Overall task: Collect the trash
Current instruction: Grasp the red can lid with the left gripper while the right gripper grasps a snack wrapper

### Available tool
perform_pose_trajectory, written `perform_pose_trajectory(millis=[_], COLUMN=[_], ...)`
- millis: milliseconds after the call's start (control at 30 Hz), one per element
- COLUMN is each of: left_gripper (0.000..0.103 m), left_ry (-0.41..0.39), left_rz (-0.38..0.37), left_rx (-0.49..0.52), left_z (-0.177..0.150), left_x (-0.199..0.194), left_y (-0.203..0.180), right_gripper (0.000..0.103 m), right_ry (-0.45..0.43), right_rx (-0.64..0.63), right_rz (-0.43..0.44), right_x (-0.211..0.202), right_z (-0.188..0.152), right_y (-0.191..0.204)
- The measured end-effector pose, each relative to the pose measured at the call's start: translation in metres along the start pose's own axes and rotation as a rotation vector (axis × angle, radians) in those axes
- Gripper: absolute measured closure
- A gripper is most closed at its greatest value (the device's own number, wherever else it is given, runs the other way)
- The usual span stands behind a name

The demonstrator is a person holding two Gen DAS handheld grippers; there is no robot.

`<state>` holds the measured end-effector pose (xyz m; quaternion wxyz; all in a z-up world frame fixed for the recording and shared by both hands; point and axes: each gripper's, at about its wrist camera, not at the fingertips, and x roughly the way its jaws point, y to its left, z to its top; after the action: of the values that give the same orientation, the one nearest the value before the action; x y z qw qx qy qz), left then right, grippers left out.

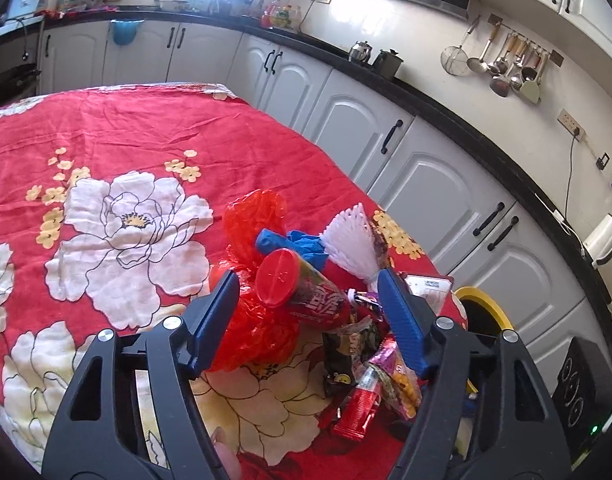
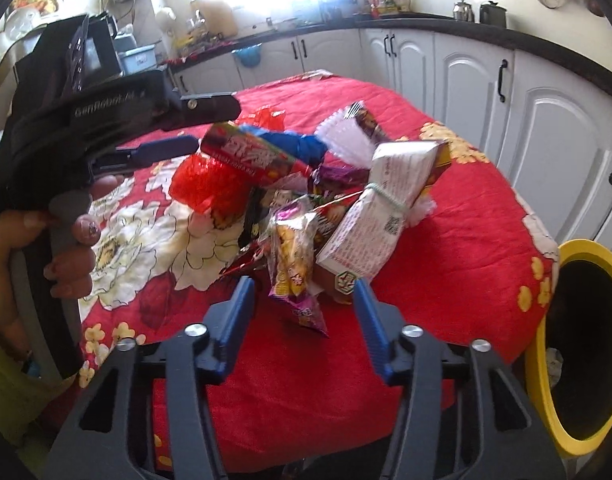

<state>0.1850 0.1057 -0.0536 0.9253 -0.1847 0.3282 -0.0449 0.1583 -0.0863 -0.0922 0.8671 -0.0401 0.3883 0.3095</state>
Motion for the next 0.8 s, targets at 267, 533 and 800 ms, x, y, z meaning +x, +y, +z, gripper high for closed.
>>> perform_pose_trajectory(millis=[267,533,800], left_gripper=[0.040,0.047,0.062], left_ry=[0.004,0.007,-0.001], left_rz=[-0.008,-0.021,-0.011], left_rx=[-0.008,0.011,0.069], left_z=[0.001,0.001,0.000], left_x=[0.005,0.009,0.006], left_y=[0.003,-0.003,-0.016], right_gripper=[0.080,0.081,0.081], right_ry=[0.017,0.006,-0.017], right_rx=[0.003,0.033,0.053], right_rz=[0.013,0.017,0.023], right_x=[0.006,0.001,-0.009], right_z=[-0.005,-0.007,-0.008], right_y=[0.001,-0.003,-0.004])
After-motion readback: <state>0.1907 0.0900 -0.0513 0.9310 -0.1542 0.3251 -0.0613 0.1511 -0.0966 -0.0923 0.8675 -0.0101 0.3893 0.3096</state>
